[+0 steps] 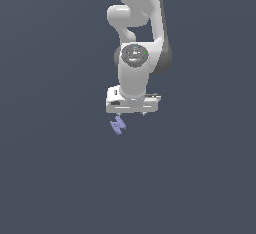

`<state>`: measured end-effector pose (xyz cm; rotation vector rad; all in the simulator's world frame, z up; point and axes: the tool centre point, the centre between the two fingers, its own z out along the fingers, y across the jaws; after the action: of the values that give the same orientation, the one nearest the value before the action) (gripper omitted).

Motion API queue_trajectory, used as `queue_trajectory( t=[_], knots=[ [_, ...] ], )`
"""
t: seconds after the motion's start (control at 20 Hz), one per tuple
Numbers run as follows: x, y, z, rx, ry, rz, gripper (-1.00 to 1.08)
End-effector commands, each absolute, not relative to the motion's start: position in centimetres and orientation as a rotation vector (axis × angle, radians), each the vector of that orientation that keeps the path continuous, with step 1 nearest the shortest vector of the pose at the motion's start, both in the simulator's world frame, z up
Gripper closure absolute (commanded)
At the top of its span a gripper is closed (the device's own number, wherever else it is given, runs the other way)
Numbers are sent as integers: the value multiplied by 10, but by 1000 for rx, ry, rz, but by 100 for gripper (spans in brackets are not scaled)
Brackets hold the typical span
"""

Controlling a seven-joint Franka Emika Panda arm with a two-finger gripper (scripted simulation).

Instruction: Pick up the object and move it to a goal position.

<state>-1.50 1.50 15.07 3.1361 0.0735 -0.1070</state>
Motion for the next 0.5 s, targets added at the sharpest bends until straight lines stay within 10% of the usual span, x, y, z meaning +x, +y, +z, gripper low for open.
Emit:
queue_trajectory(
  t=[0.0, 0.45],
  knots=[
    [-15, 15, 151, 3136, 74, -107, -92],
    [-5, 24, 166, 3162, 18, -47, -92]
  ],
)
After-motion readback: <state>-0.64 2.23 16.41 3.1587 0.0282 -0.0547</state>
